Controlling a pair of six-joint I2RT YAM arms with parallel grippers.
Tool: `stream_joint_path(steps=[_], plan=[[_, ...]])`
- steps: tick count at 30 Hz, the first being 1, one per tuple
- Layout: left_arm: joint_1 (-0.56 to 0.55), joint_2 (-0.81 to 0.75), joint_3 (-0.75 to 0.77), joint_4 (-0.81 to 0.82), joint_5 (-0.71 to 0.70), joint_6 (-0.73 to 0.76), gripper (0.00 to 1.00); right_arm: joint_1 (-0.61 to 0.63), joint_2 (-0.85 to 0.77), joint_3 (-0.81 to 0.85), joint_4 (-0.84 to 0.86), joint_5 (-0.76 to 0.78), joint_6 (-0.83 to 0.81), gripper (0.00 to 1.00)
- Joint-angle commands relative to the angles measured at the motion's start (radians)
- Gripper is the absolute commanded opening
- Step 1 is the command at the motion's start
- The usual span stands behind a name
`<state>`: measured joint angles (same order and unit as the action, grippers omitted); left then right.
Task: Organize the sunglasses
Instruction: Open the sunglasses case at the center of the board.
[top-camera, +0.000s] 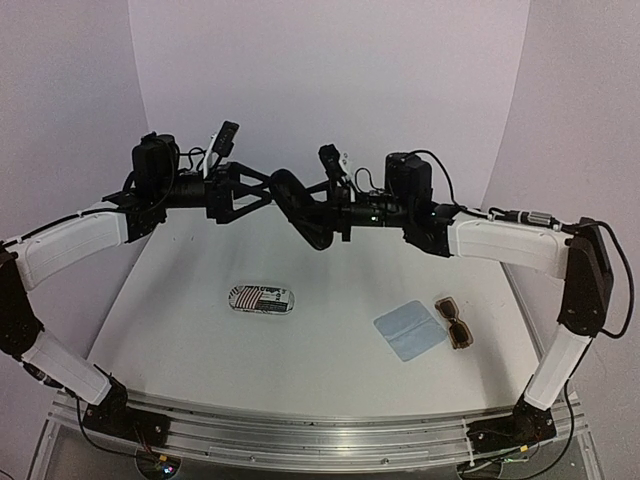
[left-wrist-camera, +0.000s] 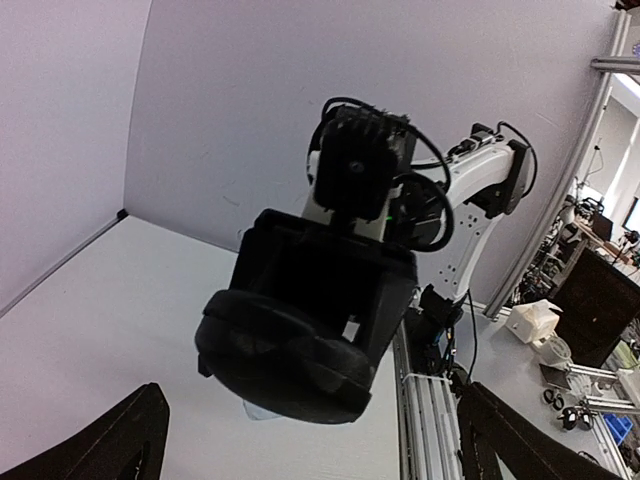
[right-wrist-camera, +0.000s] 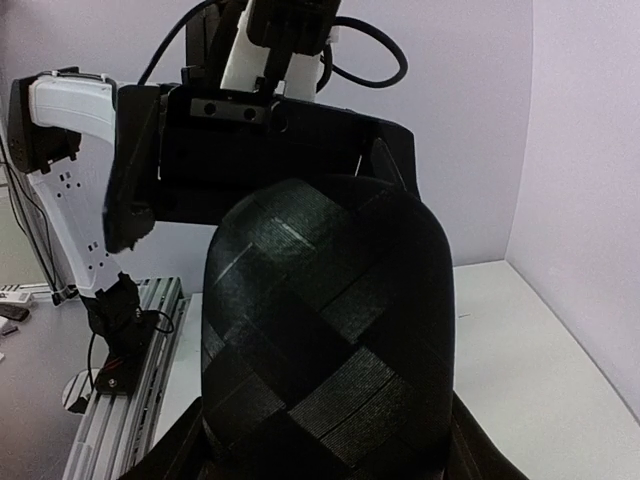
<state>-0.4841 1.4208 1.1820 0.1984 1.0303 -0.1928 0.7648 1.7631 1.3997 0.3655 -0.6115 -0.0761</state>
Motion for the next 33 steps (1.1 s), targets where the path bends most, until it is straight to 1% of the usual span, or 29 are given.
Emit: stream_joint_path(steps=[1, 4, 9, 14, 20, 22, 23, 25, 27, 30, 33], plan=[[-0.01, -0.01, -0.007, 0.187, 0.102, -0.135, 0.99, -0.004, -0.001, 0.015, 0.152, -0.077, 0.068, 0.3], [-0.028, -0.002, -0.006, 0.209, 0.139, -0.142, 0.97, 0.0, 0.008, 0.024, 0.156, -0.093, 0.068, 0.29], [-0.042, 0.014, 0.008, 0.229, 0.132, -0.142, 0.95, 0.008, 0.022, 0.037, 0.155, -0.132, 0.081, 0.3], [-0.055, 0.021, 0.016, 0.215, 0.134, -0.114, 0.89, 0.01, 0.027, 0.04, 0.162, -0.158, 0.115, 0.3], [-0.086, 0.027, 0.021, 0.212, 0.137, -0.074, 0.91, 0.023, 0.051, 0.067, 0.164, -0.183, 0.128, 0.29], [-0.088, 0.031, 0.022, 0.208, 0.135, -0.07, 0.94, 0.03, 0.056, 0.074, 0.167, -0.189, 0.127, 0.29], [-0.087, 0.031, 0.023, 0.201, 0.128, -0.07, 0.96, 0.031, 0.056, 0.075, 0.169, -0.192, 0.128, 0.29], [-0.071, 0.026, 0.021, 0.175, 0.087, -0.075, 1.0, 0.031, 0.049, 0.068, 0.18, -0.193, 0.134, 0.29], [-0.039, 0.014, -0.001, 0.173, 0.058, -0.072, 1.0, 0.031, 0.038, 0.053, 0.19, -0.188, 0.14, 0.29], [-0.022, -0.003, -0.015, 0.154, 0.049, 0.008, 1.0, 0.031, 0.038, 0.043, 0.211, -0.197, 0.166, 0.29], [-0.023, 0.007, -0.008, 0.171, 0.074, -0.007, 0.97, 0.031, 0.05, 0.043, 0.261, -0.212, 0.208, 0.28]])
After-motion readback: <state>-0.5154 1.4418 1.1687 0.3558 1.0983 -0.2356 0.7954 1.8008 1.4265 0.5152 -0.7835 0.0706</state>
